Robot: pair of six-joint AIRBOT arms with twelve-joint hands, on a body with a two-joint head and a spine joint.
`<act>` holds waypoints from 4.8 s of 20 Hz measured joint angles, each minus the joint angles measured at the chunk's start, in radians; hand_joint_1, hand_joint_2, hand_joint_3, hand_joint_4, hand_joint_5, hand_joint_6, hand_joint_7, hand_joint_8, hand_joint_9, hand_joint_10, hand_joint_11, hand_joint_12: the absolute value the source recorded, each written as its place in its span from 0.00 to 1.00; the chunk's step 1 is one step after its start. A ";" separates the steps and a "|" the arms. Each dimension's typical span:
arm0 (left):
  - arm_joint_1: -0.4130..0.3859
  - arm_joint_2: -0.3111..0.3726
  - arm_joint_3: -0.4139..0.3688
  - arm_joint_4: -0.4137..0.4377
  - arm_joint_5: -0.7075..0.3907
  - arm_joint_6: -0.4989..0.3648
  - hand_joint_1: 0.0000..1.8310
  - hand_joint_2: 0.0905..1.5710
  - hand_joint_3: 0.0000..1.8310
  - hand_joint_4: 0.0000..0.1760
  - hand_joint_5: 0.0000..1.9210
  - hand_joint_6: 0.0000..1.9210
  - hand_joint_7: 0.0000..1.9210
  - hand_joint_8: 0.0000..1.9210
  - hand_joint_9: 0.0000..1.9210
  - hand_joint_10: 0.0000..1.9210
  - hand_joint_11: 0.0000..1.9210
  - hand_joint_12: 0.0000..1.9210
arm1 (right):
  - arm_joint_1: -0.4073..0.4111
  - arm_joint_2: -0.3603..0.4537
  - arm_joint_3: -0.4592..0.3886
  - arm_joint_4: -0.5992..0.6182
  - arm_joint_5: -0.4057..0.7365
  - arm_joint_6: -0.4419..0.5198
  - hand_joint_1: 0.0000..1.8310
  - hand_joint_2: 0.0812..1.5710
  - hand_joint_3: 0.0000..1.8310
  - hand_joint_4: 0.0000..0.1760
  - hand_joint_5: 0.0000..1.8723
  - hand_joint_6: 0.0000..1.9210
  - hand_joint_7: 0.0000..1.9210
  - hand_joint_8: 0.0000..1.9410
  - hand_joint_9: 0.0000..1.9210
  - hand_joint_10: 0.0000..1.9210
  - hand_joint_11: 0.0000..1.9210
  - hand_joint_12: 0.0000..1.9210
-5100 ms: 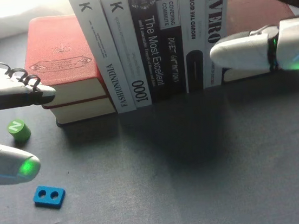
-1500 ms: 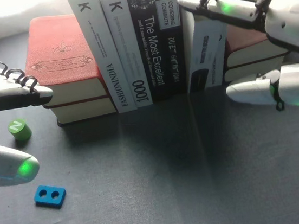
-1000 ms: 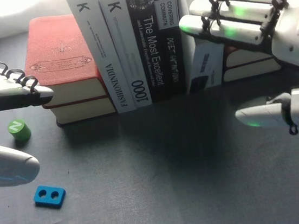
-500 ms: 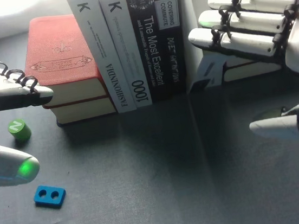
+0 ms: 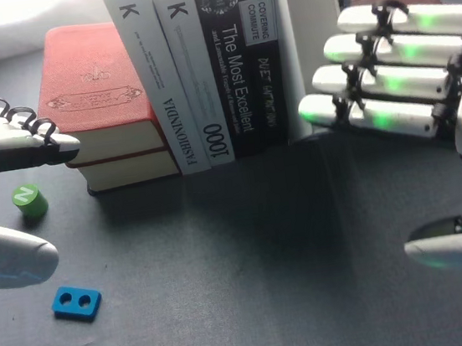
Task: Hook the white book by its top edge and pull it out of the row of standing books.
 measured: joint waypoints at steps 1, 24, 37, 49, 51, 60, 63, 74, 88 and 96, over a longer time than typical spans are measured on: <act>0.001 0.000 0.000 0.000 0.000 0.000 0.00 0.71 0.00 0.00 0.01 0.00 0.01 0.00 0.00 0.00 0.00 0.00 | 0.000 0.006 -0.005 0.000 -0.007 0.002 0.00 0.76 0.00 0.00 0.00 0.00 0.00 0.00 0.00 0.00 0.00 0.00; 0.002 0.000 0.000 0.000 0.000 0.000 0.00 0.72 0.00 0.00 0.01 0.00 0.00 0.00 0.00 0.00 0.00 0.00 | -0.109 -0.008 -0.004 0.032 -0.183 0.013 0.00 0.77 0.00 0.00 0.01 0.00 0.00 0.00 0.00 0.00 0.00 0.00; 0.002 0.000 0.000 0.000 0.000 0.000 0.00 0.71 0.00 0.00 0.01 0.00 0.00 0.00 0.00 0.00 0.00 0.00 | -0.098 0.016 -0.005 0.043 -0.199 0.018 0.00 0.77 0.00 0.00 0.00 0.00 0.00 0.00 0.00 0.00 0.00 0.00; 0.008 0.005 0.000 0.000 0.000 0.000 0.00 0.72 0.00 0.00 0.00 0.00 0.00 0.00 0.00 0.00 0.00 0.00 | -0.010 0.076 -0.050 0.046 -0.231 0.094 0.00 0.77 0.00 0.00 0.00 0.00 0.00 0.00 0.00 0.00 0.00 0.00; 0.007 0.005 0.000 0.000 0.000 0.000 0.00 0.72 0.00 0.00 0.00 0.00 0.00 0.00 0.00 0.00 0.00 0.00 | 0.002 0.077 -0.053 0.046 -0.232 0.101 0.00 0.77 0.00 0.00 0.00 0.00 0.00 0.00 0.00 0.00 0.00 0.00; 0.014 0.006 0.000 0.000 0.002 0.000 0.00 0.72 0.00 0.00 0.01 0.00 0.00 0.00 0.00 0.00 0.00 0.00 | 0.014 0.080 -0.074 0.047 -0.256 0.127 0.00 0.76 0.00 0.00 0.01 0.00 0.00 0.00 0.00 0.00 0.00 0.00; 0.014 0.011 0.000 0.000 0.001 0.001 0.00 0.72 0.00 0.00 0.00 0.00 0.00 0.00 0.00 0.00 0.00 0.00 | 0.011 0.093 -0.095 0.047 -0.272 0.127 0.00 0.77 0.00 0.00 0.01 0.00 0.00 0.00 0.00 0.00 0.00 0.00; 0.014 0.011 0.000 0.000 0.001 0.000 0.00 0.72 0.00 0.00 0.01 0.00 0.00 0.00 0.00 0.00 0.00 0.00 | 0.016 0.112 -0.124 0.047 -0.222 0.122 0.00 0.77 0.00 0.00 0.00 0.00 0.00 0.00 0.00 0.00 0.00 0.00; 0.014 0.010 -0.001 0.000 0.001 0.001 0.00 0.72 0.00 0.00 0.00 0.00 0.00 0.00 0.00 0.00 0.00 0.00 | 0.145 0.010 0.016 0.135 -0.106 0.115 0.00 0.77 0.00 0.00 0.00 0.00 0.00 0.00 0.00 0.00 0.00 0.00; 0.014 0.010 0.002 0.000 0.000 0.001 0.00 0.71 0.00 0.00 0.00 0.00 0.00 0.00 0.00 0.00 0.00 0.00 | 0.187 -0.086 0.127 0.158 -0.121 0.104 0.00 0.77 0.00 0.00 0.00 0.00 0.00 0.00 0.00 0.00 0.00 0.00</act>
